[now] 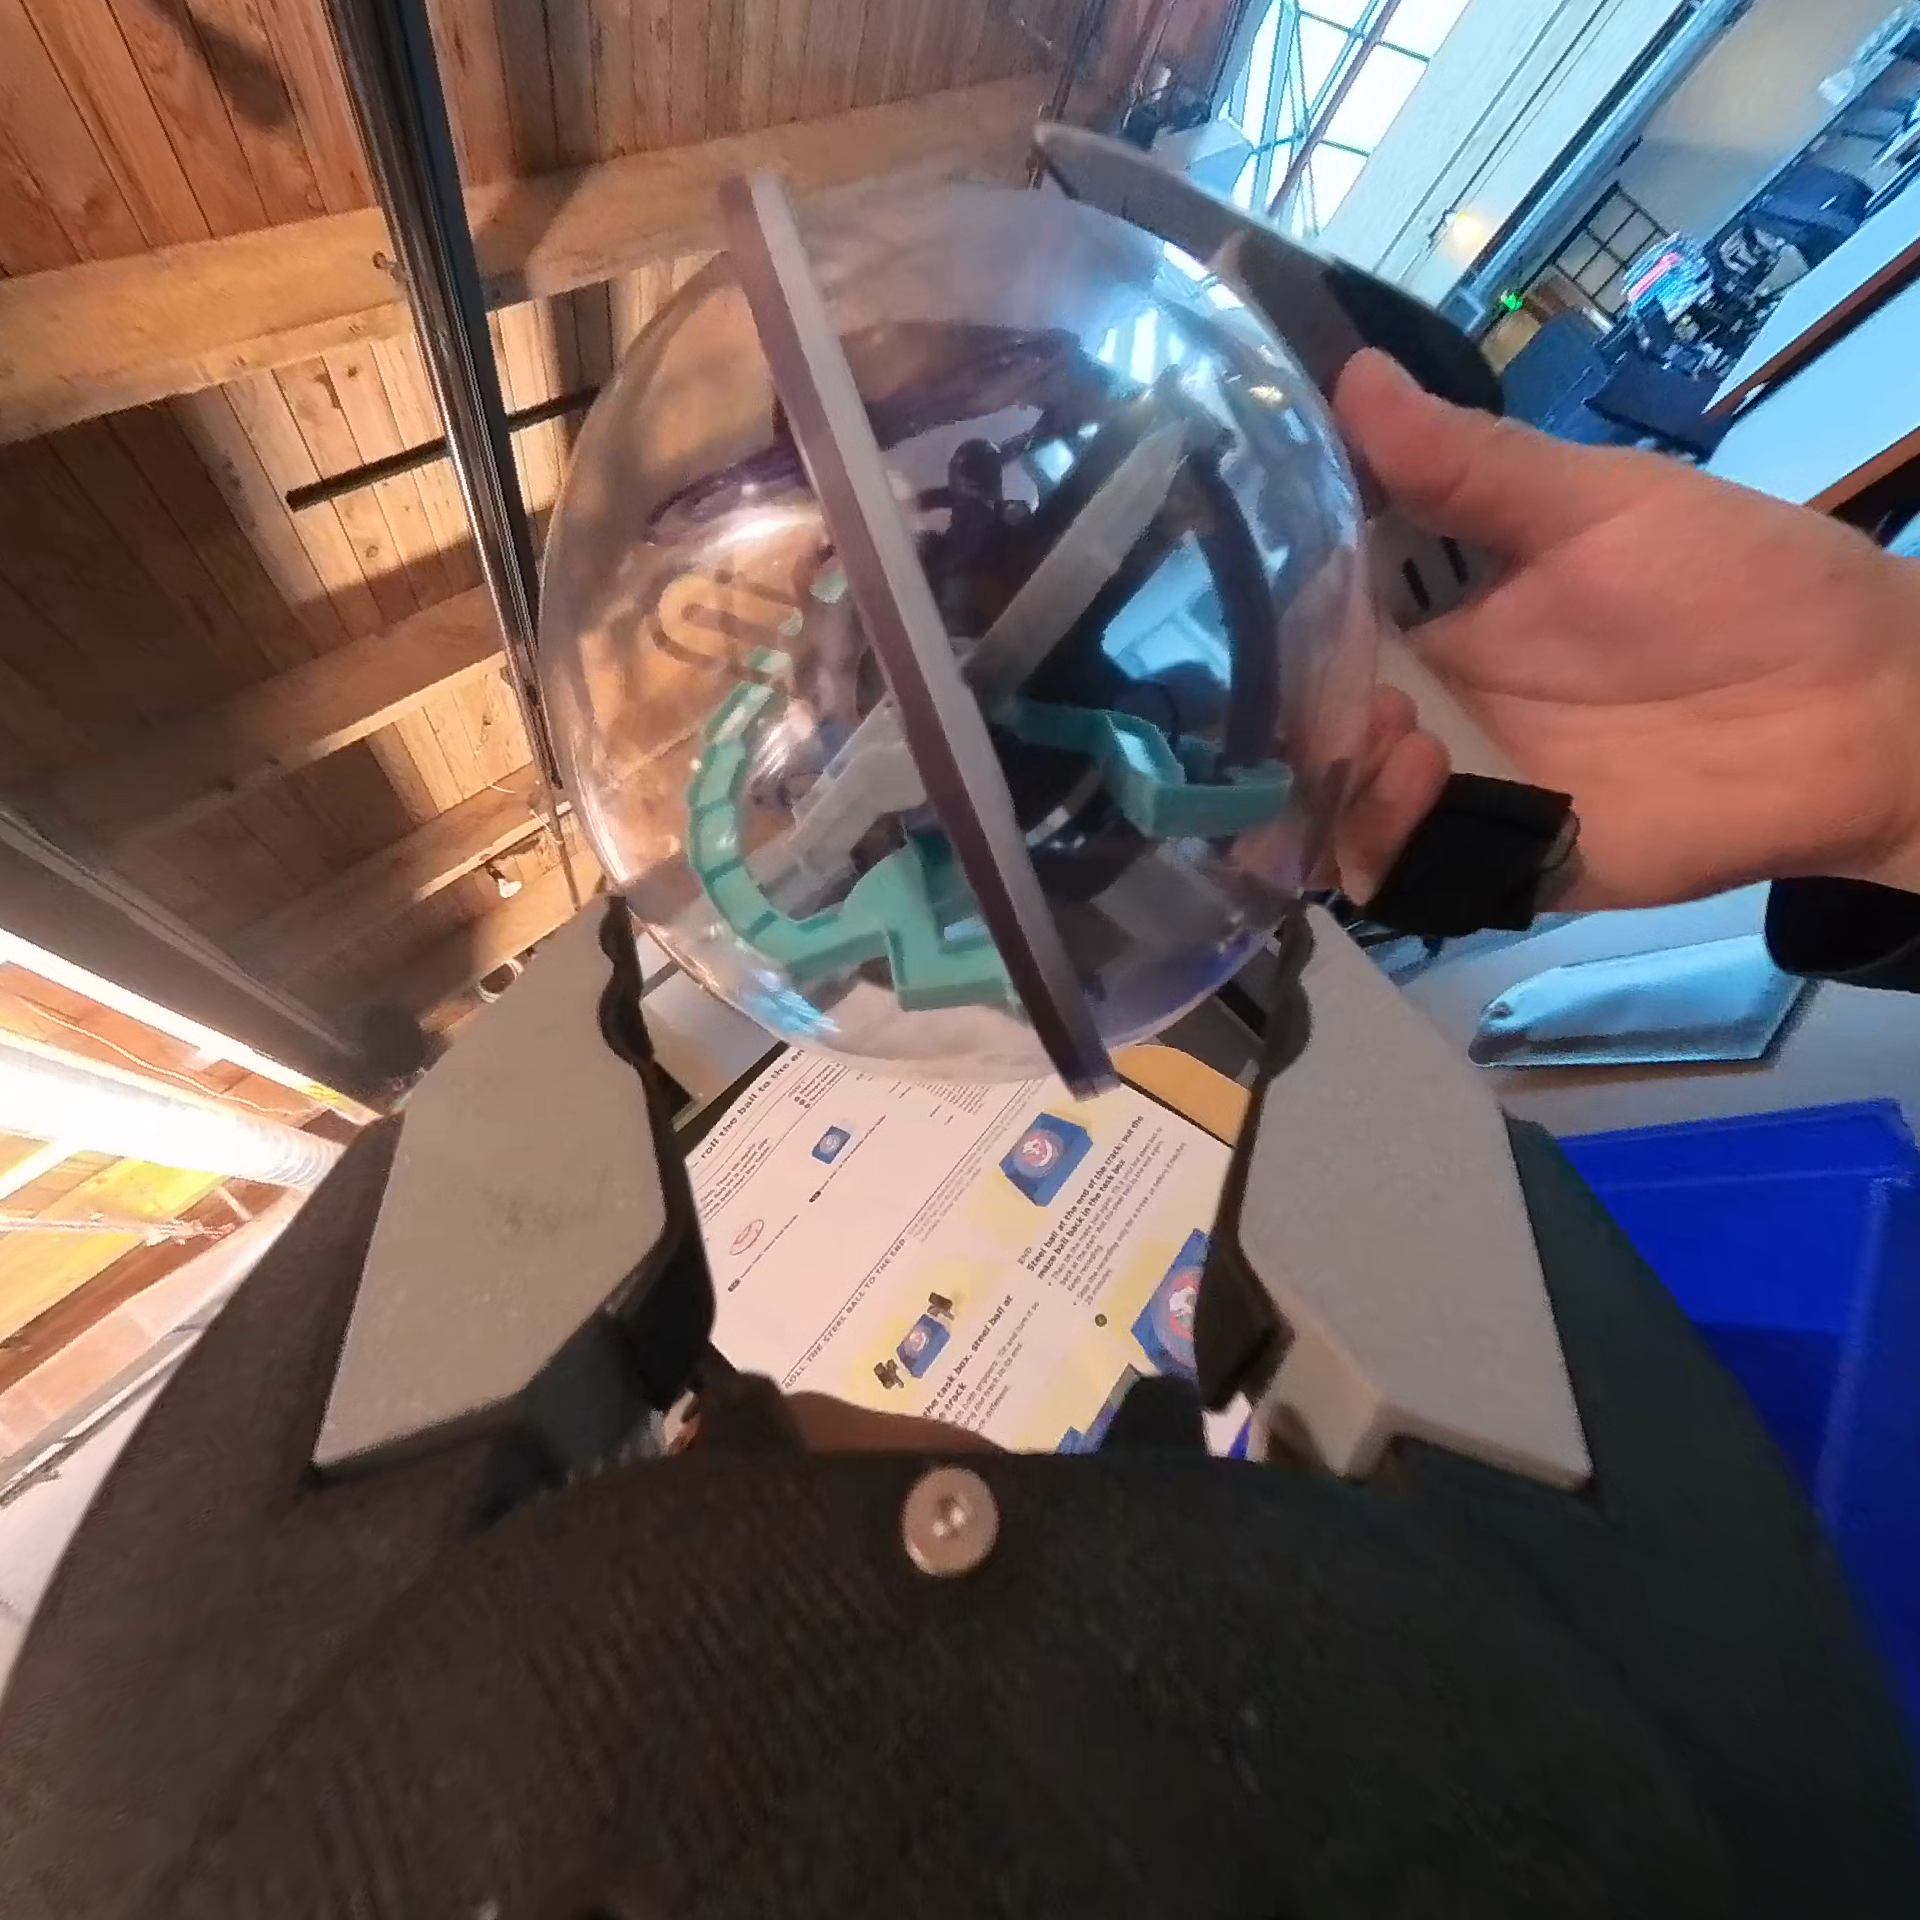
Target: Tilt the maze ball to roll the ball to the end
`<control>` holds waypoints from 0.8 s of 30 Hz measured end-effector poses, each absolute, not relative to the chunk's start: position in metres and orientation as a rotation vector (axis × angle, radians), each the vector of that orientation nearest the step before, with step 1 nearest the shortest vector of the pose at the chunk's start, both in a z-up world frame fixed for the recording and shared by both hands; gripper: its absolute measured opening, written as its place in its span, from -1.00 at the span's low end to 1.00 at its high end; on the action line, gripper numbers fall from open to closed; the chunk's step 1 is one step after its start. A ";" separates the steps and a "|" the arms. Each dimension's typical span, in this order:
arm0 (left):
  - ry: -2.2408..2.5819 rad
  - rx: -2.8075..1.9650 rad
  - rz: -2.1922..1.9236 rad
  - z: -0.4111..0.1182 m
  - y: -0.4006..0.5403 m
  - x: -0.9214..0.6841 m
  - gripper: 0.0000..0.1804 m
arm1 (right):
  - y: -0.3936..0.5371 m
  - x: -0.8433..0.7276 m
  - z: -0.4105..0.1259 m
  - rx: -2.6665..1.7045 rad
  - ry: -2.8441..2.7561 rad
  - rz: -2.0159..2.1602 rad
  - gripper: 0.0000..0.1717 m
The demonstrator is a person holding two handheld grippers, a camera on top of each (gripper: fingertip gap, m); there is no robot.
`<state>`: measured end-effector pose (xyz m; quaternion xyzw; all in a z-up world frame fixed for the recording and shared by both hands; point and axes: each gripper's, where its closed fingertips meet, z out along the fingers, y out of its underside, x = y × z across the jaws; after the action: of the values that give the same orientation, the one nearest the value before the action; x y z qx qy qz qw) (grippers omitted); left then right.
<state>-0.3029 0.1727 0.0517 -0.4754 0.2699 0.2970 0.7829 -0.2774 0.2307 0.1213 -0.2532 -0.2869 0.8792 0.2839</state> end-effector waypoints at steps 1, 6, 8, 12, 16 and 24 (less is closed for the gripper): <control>0.581 -1.034 0.641 0.051 0.174 -0.304 0.31 | 0.229 -0.277 0.122 -0.672 -0.777 2.317 0.75; 0.568 -1.071 0.643 0.043 0.185 -0.313 0.31 | 0.223 -0.275 0.122 -0.646 -0.837 2.130 0.73; 0.561 -1.083 0.648 0.041 0.189 -0.316 0.31 | 0.221 -0.274 0.122 -0.629 -0.852 2.075 0.72; 0.559 -1.083 0.655 0.040 0.190 -0.318 0.31 | 0.218 -0.269 0.123 -0.604 -0.865 2.049 0.68; 0.561 -1.077 0.669 0.041 0.189 -0.317 0.31 | 0.217 -0.268 0.124 -0.600 -0.870 2.073 0.66; 0.566 -1.057 0.670 0.045 0.183 -0.313 0.31 | 0.228 -0.269 0.123 -0.648 -0.821 2.252 0.57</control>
<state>-0.3128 0.1826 0.0454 -0.4881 0.2614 0.3094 0.7731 -0.2693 0.2276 0.1233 -0.2468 -0.3129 0.8582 0.3236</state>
